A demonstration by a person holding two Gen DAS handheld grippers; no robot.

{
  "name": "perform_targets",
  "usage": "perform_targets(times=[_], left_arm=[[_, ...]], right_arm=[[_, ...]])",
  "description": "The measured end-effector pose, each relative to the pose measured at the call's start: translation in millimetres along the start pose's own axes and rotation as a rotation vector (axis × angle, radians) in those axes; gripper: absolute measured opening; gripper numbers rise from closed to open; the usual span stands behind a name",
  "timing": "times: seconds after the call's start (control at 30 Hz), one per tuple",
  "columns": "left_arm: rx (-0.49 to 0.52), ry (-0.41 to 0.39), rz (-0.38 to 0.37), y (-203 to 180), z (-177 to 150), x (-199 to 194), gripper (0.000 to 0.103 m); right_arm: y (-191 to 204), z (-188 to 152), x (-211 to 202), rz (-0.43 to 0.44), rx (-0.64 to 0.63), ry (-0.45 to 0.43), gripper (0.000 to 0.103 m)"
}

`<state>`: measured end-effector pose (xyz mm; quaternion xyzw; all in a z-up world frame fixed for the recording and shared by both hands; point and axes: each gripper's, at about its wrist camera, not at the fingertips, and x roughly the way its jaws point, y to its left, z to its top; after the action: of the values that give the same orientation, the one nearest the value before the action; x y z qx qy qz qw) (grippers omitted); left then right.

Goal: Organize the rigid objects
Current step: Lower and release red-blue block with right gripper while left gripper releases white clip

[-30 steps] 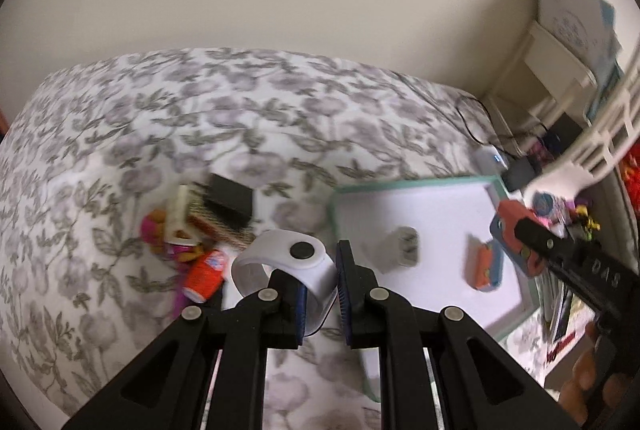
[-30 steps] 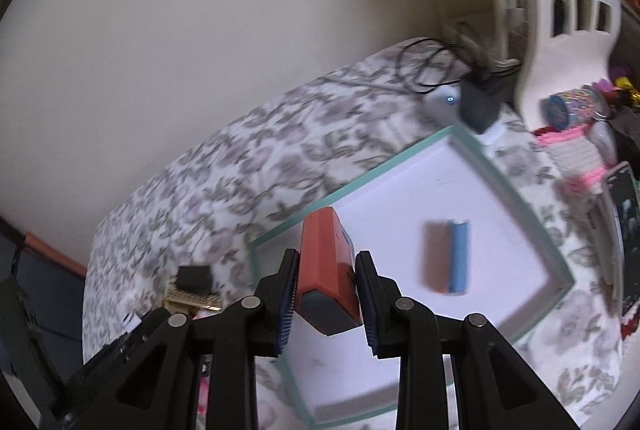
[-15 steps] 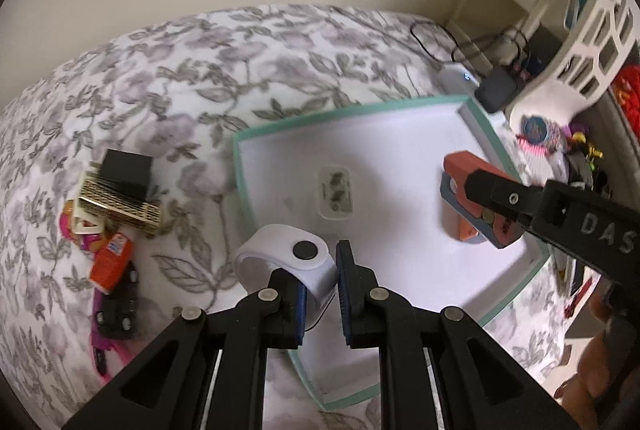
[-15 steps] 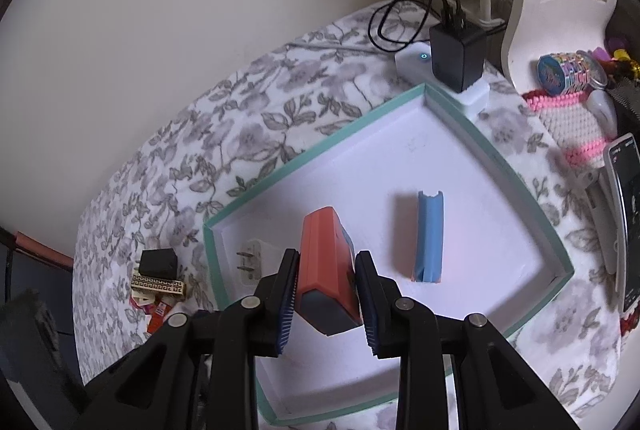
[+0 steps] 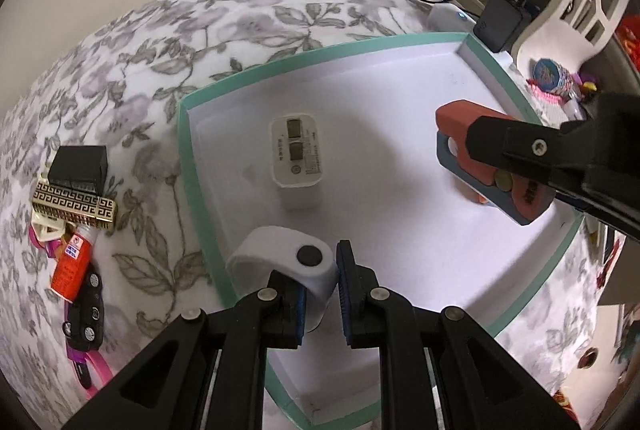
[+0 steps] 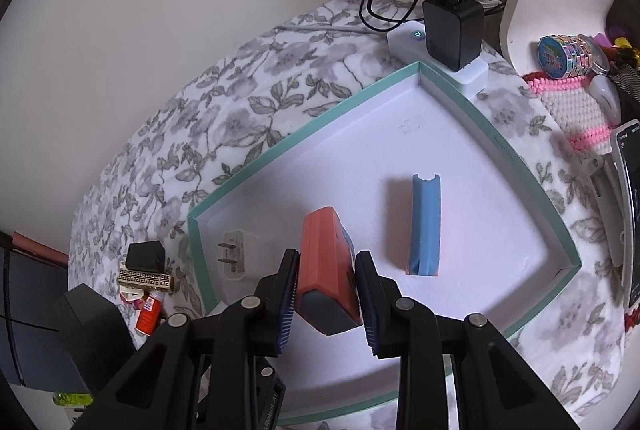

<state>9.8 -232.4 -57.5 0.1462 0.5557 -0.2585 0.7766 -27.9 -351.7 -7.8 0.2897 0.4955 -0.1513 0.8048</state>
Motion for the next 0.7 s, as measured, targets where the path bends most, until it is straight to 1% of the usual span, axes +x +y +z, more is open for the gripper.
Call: perform_targets(times=[0.1, 0.23, 0.5, 0.7], left_arm=[[0.017, 0.005, 0.015, -1.1, -0.4, 3.3, 0.017], [0.003, 0.008, 0.003, 2.8, 0.1, 6.4, 0.018], [-0.027, 0.015, 0.001, 9.2, -0.5, 6.4, 0.026], [-0.049, 0.013, 0.026, 18.0, -0.4, 5.2, 0.026]], right_arm=[[0.9, -1.1, 2.0, -0.007, -0.005, 0.007, 0.031], [0.9, -1.1, 3.4, -0.012, -0.01, 0.011, 0.031], [3.6, -1.9, 5.5, -0.025, -0.026, 0.017, 0.031], [7.0, -2.8, 8.1, -0.033, -0.042, 0.023, 0.031]])
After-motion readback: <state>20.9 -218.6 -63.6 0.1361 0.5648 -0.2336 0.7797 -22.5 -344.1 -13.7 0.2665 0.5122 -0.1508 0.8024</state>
